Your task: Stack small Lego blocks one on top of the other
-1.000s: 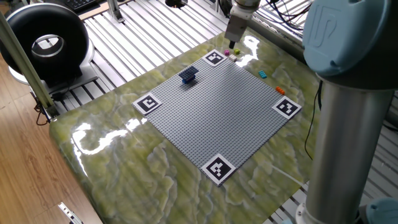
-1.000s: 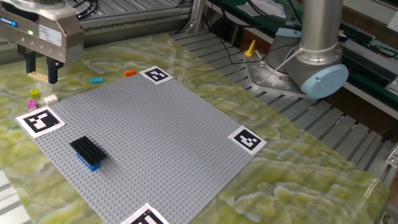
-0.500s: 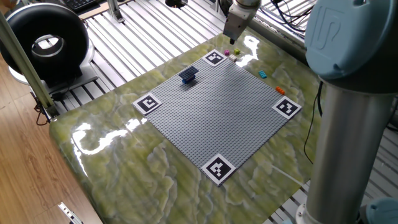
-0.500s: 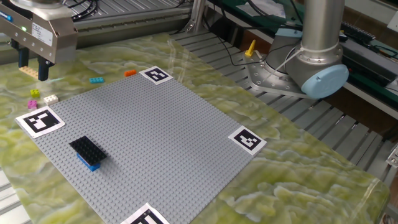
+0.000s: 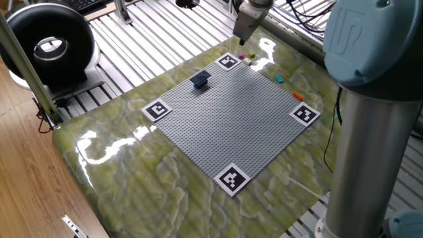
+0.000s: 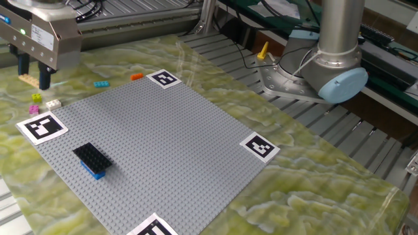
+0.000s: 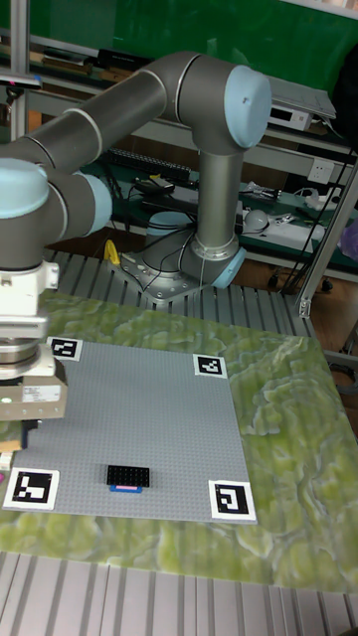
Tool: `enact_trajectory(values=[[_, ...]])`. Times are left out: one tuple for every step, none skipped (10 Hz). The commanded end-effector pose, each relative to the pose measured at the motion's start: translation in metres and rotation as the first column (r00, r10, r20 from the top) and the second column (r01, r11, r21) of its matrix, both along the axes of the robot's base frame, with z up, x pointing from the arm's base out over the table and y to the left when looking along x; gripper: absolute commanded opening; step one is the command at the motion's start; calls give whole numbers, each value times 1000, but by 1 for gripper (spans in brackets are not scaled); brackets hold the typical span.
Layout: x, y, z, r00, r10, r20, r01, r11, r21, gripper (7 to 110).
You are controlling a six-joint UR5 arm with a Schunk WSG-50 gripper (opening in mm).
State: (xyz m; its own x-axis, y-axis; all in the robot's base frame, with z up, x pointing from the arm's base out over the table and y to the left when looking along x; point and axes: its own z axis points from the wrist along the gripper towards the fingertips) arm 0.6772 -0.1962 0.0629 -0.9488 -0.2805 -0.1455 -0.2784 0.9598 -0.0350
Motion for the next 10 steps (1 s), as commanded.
enact_trajectory(values=[[-8, 52, 4, 995, -51, -89, 55, 998, 41, 7], [-6, 67, 9, 993, -63, -103, 67, 997, 35, 7], [-3, 76, 12, 992, -75, -105, 78, 997, 22, 7], [0, 87, 15, 990, -90, -104, 93, 995, 27, 7], [2, 94, 16, 989, -101, -105, 105, 994, 31, 7], [2, 95, 16, 989, -105, -105, 110, 993, 35, 7], [1, 94, 16, 991, -78, -107, 82, 996, 32, 7], [6, 92, 16, 996, -24, -86, 26, 999, 23, 7], [11, 92, 16, 997, 34, -63, -32, 999, 18, 7], [11, 93, 16, 995, 73, -62, -72, 997, 19, 7]])
